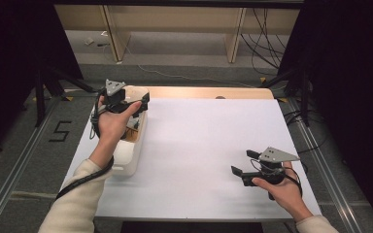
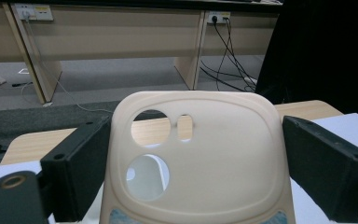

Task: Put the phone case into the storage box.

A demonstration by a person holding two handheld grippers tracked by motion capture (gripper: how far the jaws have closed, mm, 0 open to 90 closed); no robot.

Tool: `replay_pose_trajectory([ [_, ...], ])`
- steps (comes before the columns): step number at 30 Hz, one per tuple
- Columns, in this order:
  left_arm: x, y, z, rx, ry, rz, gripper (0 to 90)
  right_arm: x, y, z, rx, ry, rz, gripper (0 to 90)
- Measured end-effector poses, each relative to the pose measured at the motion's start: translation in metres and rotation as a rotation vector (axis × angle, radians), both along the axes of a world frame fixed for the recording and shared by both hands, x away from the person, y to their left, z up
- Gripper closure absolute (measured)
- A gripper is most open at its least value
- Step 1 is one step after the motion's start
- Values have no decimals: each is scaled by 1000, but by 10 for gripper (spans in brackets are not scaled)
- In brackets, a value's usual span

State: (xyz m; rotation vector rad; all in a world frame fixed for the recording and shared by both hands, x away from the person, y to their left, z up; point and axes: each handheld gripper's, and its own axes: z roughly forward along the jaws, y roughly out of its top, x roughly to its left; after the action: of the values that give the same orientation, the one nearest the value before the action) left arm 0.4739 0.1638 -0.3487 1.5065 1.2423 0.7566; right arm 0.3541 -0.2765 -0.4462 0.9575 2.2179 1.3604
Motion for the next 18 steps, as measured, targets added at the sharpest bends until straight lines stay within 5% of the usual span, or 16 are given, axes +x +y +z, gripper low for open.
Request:
replay_pose_trajectory([
  [18,3,9,-2,-10,-2,29,108,0,0,0,2,0,0,153],
])
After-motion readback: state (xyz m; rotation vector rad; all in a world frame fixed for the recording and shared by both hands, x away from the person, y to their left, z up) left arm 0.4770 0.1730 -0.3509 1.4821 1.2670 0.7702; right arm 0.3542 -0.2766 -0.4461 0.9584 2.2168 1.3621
